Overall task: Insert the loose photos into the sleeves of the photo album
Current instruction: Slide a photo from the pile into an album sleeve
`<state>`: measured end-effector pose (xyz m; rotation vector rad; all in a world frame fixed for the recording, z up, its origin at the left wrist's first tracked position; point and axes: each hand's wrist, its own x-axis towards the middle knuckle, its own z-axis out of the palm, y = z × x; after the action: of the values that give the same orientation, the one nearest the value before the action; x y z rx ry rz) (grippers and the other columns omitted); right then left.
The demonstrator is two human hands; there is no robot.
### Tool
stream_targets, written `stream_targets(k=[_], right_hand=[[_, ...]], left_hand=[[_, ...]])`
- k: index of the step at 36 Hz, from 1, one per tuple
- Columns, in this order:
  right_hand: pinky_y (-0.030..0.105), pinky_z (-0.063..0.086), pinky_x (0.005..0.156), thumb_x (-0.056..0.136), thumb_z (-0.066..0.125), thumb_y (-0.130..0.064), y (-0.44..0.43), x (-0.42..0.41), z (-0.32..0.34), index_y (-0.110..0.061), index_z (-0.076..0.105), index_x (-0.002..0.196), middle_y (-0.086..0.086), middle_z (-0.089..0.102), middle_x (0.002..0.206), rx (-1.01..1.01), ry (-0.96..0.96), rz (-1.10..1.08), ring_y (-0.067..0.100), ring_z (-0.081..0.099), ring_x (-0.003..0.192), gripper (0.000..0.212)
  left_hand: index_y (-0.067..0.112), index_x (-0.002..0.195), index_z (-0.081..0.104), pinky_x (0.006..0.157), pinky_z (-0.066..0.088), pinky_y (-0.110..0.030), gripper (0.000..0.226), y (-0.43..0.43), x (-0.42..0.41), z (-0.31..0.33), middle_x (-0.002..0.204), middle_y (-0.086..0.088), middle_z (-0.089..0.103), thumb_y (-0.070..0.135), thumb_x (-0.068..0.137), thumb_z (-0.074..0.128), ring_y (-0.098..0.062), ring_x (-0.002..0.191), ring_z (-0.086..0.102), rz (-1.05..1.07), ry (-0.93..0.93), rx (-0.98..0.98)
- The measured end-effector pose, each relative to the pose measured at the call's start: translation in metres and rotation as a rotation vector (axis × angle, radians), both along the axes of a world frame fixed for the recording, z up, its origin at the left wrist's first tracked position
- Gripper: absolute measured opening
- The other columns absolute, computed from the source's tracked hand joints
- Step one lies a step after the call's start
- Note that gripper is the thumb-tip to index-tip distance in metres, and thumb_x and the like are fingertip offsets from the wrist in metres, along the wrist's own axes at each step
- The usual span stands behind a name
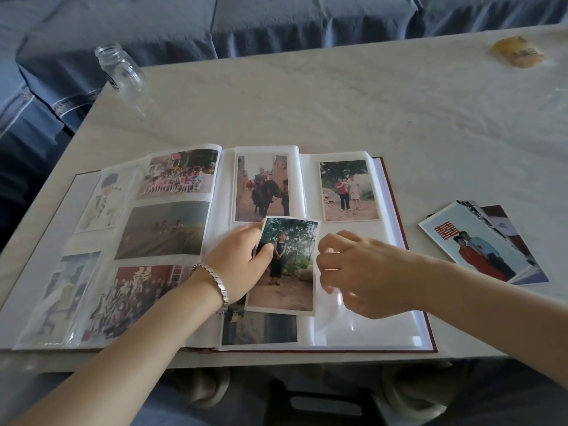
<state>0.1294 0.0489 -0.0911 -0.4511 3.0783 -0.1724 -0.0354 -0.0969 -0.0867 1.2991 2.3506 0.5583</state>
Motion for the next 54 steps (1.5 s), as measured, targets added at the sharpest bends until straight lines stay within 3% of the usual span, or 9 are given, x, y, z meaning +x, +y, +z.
stream_targets(k=[5,9,12,18,29,34,40,45,54], right_hand=[[0.028,0.051,0.073,0.076,0.074,-0.024,0.005,-0.002,-0.002,-0.024,0.073,0.075,-0.009,0.067,0.082,0.028,0.145,0.005,0.016,0.058,0.090,0.002],[0.024,0.039,0.079,0.089,0.044,-0.026,0.010,0.006,-0.008,-0.023,0.073,0.083,-0.009,0.067,0.089,-0.083,0.221,-0.110,0.012,0.045,0.095,0.029],[0.026,0.047,0.078,0.082,0.063,-0.015,0.010,0.015,-0.013,-0.020,0.072,0.091,-0.008,0.068,0.094,-0.151,0.227,-0.148,0.010,0.046,0.094,0.014],[0.028,0.040,0.080,0.070,0.077,-0.002,0.008,0.022,-0.020,-0.016,0.072,0.093,-0.006,0.069,0.090,-0.240,0.283,-0.228,0.011,0.050,0.091,0.027],[0.032,0.052,0.076,0.077,0.072,-0.005,0.005,0.017,-0.021,-0.015,0.072,0.093,-0.003,0.069,0.087,-0.279,0.341,-0.233,0.011,0.053,0.090,0.018],[0.028,0.045,0.080,0.088,0.048,-0.018,0.003,0.019,-0.024,-0.016,0.071,0.093,-0.004,0.068,0.086,-0.288,0.332,-0.251,0.011,0.053,0.090,0.024],[0.029,0.042,0.082,0.076,0.070,-0.004,0.002,0.019,-0.028,-0.014,0.072,0.093,-0.001,0.069,0.087,-0.265,0.352,-0.239,0.013,0.052,0.091,0.019],[0.028,0.042,0.081,0.081,0.063,-0.008,0.001,0.018,-0.026,-0.015,0.072,0.091,-0.002,0.069,0.090,-0.275,0.378,-0.242,0.012,0.052,0.092,0.015],[0.031,0.052,0.075,0.078,0.065,-0.007,-0.001,0.019,-0.024,-0.013,0.073,0.087,0.000,0.069,0.089,-0.277,0.385,-0.237,0.011,0.054,0.090,0.014]], left_hand=[[0.014,0.061,0.029,0.052,0.031,-0.016,0.040,0.002,0.004,0.006,0.061,0.001,0.030,0.022,0.095,0.050,-0.011,0.052,0.029,0.025,-0.039,0.006],[0.017,0.068,0.050,0.054,0.037,-0.010,0.025,0.002,0.011,0.006,0.069,0.010,0.049,0.024,0.090,0.058,-0.008,0.062,0.047,0.059,-0.039,0.140],[0.009,0.065,0.054,0.047,0.038,-0.011,0.031,0.003,0.016,0.006,0.053,0.010,0.049,0.028,0.090,0.059,-0.007,0.050,0.047,0.108,-0.103,0.118],[0.014,0.050,0.031,0.040,0.027,-0.017,0.051,0.009,0.028,0.004,0.036,0.006,0.028,0.029,0.092,0.055,-0.010,0.036,0.029,0.155,-0.137,0.037],[0.013,0.054,0.027,0.045,0.027,-0.025,0.048,0.012,0.025,0.011,0.047,-0.001,0.027,0.024,0.095,0.050,-0.019,0.045,0.037,0.181,-0.144,-0.220],[0.013,0.054,0.027,0.046,0.025,-0.026,0.048,0.009,0.024,0.011,0.048,-0.002,0.025,0.023,0.095,0.050,-0.018,0.044,0.031,0.157,-0.154,-0.260],[0.013,0.055,0.029,0.048,0.031,-0.024,0.047,0.013,0.025,0.013,0.046,0.000,0.029,0.026,0.097,0.047,-0.016,0.042,0.036,0.148,-0.212,-0.286],[0.011,0.061,0.038,0.038,0.038,-0.014,0.039,0.014,0.024,0.018,0.035,0.006,0.047,0.023,0.098,0.042,-0.005,0.029,0.047,0.178,-0.292,-0.342],[0.008,0.069,0.046,0.043,0.045,-0.019,0.030,0.021,0.017,0.021,0.031,0.004,0.048,0.017,0.096,0.044,-0.009,0.033,0.048,0.173,-0.332,-0.420]])
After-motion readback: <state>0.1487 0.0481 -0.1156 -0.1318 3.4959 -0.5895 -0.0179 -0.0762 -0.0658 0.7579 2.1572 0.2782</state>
